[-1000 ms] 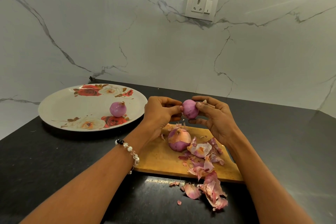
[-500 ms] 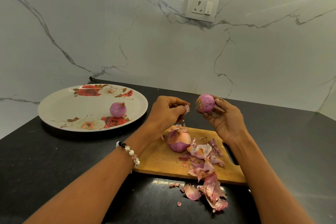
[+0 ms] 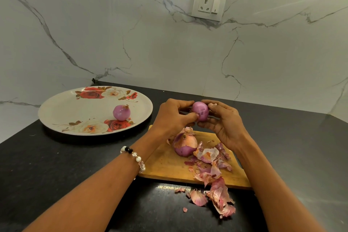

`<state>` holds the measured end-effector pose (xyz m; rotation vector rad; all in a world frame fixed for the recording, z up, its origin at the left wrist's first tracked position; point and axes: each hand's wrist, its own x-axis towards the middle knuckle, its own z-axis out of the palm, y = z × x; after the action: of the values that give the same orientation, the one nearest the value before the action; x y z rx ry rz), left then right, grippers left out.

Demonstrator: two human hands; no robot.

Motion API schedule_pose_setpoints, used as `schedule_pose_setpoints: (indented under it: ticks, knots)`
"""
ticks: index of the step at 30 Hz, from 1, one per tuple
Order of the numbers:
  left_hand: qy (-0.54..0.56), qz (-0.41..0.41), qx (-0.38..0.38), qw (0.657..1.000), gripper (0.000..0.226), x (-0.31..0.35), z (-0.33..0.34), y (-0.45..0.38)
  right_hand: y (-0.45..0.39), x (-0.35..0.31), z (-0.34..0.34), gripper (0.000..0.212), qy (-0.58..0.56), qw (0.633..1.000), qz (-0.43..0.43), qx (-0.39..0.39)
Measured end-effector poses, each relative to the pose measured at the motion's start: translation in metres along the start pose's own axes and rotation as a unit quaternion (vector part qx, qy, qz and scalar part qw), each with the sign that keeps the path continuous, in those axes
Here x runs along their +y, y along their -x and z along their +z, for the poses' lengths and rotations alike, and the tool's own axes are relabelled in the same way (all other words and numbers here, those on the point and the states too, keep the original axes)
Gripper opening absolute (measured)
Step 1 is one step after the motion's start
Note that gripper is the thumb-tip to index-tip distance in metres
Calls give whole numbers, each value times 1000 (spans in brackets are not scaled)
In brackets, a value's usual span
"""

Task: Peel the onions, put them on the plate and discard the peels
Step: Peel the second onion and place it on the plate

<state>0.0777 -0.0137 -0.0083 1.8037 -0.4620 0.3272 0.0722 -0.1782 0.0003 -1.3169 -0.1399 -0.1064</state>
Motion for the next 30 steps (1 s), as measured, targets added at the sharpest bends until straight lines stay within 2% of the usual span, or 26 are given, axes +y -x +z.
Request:
schedule_pose_setpoints:
  ticks: [8,17,21,23,26,30]
  knots:
    - [-25,20,16,999,35,-3,-4,0,1,1,1,21,9,1000,5,4]
    - [61,-30,35,997,26,0,-1,-1,-1,-1,-1,23,-24,999,5,22]
    - [81,-55,36,995,53,2,-2,0,-3,1,-2,24,-33,999,2,35]
    - [55,-63,29,996,58,1,-1,2,-3,2,-1,22,-8,999,-8,31]
    - [12,-63,33,997,42,1,-1,2,0,4,2,22,15,1000,-12,9]
    - [19,-73,39,996,30,1,-5,0,0,2,4,21,10,1000,-11,9]
